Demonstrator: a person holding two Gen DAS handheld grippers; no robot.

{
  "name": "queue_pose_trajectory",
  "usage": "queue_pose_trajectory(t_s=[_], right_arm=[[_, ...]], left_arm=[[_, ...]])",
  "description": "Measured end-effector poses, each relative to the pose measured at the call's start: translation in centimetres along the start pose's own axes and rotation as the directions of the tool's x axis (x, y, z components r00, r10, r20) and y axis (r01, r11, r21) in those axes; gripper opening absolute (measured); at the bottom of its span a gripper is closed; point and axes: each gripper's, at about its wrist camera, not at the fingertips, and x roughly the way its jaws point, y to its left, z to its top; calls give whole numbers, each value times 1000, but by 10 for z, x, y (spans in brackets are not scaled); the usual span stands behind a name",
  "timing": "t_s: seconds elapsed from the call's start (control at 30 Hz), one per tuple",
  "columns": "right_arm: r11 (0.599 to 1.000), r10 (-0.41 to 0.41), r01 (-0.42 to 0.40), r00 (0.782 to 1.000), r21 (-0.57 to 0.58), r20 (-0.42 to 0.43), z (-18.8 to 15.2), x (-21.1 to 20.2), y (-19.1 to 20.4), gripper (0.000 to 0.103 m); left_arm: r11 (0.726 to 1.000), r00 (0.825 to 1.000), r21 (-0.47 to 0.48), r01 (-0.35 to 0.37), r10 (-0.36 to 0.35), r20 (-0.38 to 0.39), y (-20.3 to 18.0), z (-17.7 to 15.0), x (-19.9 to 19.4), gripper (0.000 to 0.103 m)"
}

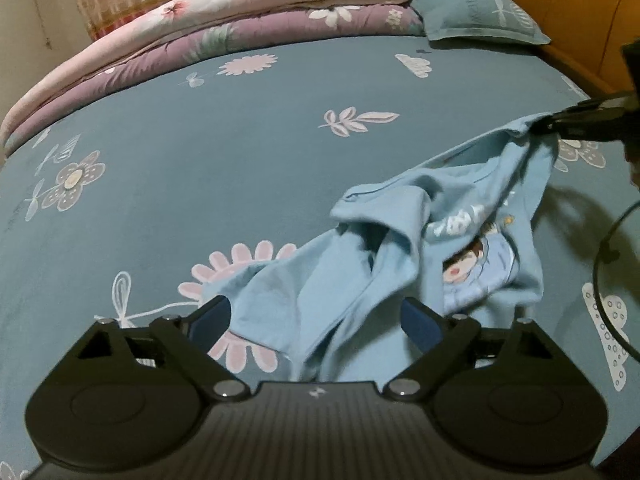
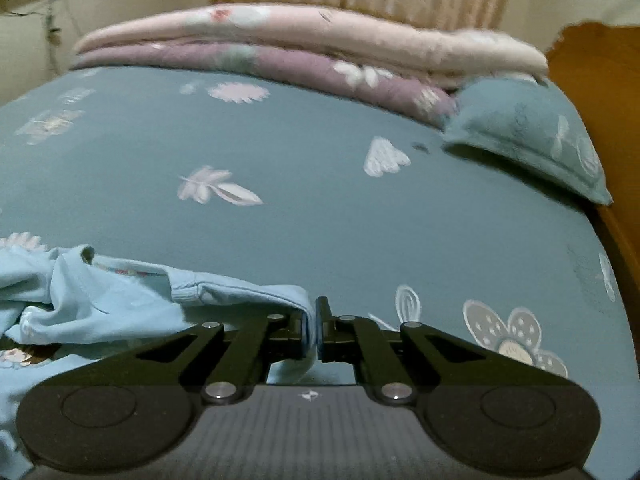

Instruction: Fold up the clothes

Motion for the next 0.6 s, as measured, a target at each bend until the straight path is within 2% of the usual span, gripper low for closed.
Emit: queue_pose_trajectory(t_s=[0.03, 0.17, 0.23, 0.3, 0.43, 0.53, 0.6], right_arm=[[1000, 8, -8, 1000, 16, -16, -1, 2, 0, 7], [1000, 22, -21, 999, 17, -28, -13, -10, 8, 11], [999, 20, -20, 999, 26, -26, -20, -22, 10, 11], [999, 19, -18, 1000, 34, -25, -26, -33, 12, 14], [998, 2, 0, 1000, 59, -27, -40, -55, 18, 17], [996, -20, 23, 999, 91, -36, -50, -67, 23, 17], [993, -30, 35, 999, 116, -43, -55, -71, 28, 17]], left_arm=[[1000, 1000, 7, 11, -11, 5, -1, 1, 1, 80], [997, 997, 35, 68, -69, 25, -5, 4, 4, 76], [994, 994, 51, 98, -100, 36, -6, 6, 5, 67], [988, 989, 74, 137, -141, 50, -8, 10, 7, 64], [967, 970, 118, 226, -235, 64, -10, 19, 13, 57], [942, 951, 164, 294, -306, 53, -13, 27, 20, 56], [927, 943, 201, 317, -330, 34, -15, 31, 29, 56]])
